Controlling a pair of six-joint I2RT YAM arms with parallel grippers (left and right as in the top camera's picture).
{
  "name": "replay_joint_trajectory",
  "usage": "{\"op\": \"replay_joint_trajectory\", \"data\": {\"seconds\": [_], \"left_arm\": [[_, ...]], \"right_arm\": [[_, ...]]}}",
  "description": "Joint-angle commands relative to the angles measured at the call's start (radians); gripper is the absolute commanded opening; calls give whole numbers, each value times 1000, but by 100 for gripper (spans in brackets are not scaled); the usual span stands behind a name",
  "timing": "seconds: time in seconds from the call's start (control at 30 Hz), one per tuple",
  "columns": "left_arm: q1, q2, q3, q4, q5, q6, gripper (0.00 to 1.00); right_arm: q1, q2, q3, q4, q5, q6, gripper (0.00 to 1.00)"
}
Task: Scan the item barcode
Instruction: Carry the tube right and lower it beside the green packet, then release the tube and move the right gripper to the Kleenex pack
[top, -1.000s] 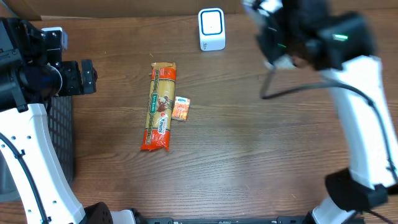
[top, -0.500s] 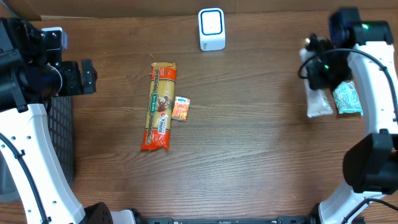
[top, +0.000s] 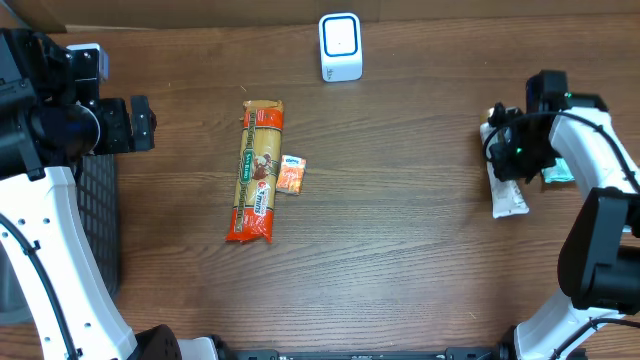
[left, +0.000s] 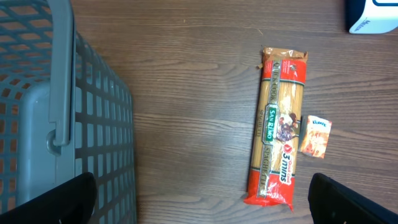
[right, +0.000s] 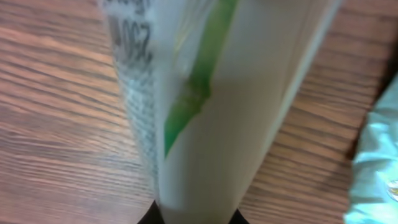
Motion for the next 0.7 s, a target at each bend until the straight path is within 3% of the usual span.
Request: {"op": "replay_joint_trajectory", "data": {"seconds": [0.0,0.03,0.07,0.1,0.13,0.3,0.53,0.67], "left_arm": [[-7,6,-3,0,8,15,100],[-7,6,-3,1,8,15,100],[-7,6,-3,0,8,15,100],[-7,6,-3,0,8,15,100],[-7,6,-3,0,8,15,100],[-7,6,-3,0,8,15,100],[-7,6,-3,0,8,15,100],[-7,6,-3,1,8,15,100]], "right_arm": [[2,-24,-32,48,-13,-9,4],[2,-24,-34,56,-12,2,10],[1,-24,-34,63,-10,25,23],[0,-24,-34,73,-2,55,43],[-4,-24,-34,82,0,82,48],[-27,-24,15,21,-69,156,50],[-33,-24,335,-251,-307,213,52],[-6,-24,431,-248,-523,237,72]]}}
